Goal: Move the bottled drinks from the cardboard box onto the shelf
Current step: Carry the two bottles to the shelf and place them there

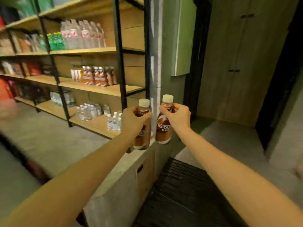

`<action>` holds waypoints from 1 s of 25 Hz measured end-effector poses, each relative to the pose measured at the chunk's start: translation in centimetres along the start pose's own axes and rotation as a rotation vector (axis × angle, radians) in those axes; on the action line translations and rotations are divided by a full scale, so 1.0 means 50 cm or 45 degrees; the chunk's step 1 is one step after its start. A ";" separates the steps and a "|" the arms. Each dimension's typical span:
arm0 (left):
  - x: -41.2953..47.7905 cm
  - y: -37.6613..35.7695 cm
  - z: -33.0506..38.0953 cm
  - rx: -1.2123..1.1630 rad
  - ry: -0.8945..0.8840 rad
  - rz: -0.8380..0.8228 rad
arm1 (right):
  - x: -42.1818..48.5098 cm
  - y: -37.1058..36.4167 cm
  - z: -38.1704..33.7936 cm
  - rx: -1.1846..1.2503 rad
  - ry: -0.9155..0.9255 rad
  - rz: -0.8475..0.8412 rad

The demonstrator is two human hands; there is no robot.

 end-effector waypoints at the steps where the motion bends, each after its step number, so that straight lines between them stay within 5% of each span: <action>1: 0.035 0.066 -0.034 0.033 0.034 0.071 | -0.015 -0.081 -0.020 0.034 0.000 -0.065; 7: 0.218 0.336 -0.162 0.130 0.056 0.336 | -0.047 -0.462 -0.109 0.194 0.064 -0.328; 17: 0.586 0.533 -0.339 0.200 0.159 0.571 | 0.084 -0.959 -0.177 0.262 0.101 -0.493; 25: 0.858 0.596 -0.505 0.115 0.132 0.460 | 0.165 -1.237 -0.141 0.267 0.023 -0.437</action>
Point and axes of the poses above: each hand's wrist, its own x-axis towards the middle knuckle, its own y-axis out of the back of the hand, z = x × y, the point moved 4 cm from there along x, towards the middle knuckle, and after that the axes turned 9 degrees about z, right-handed, at the moved point
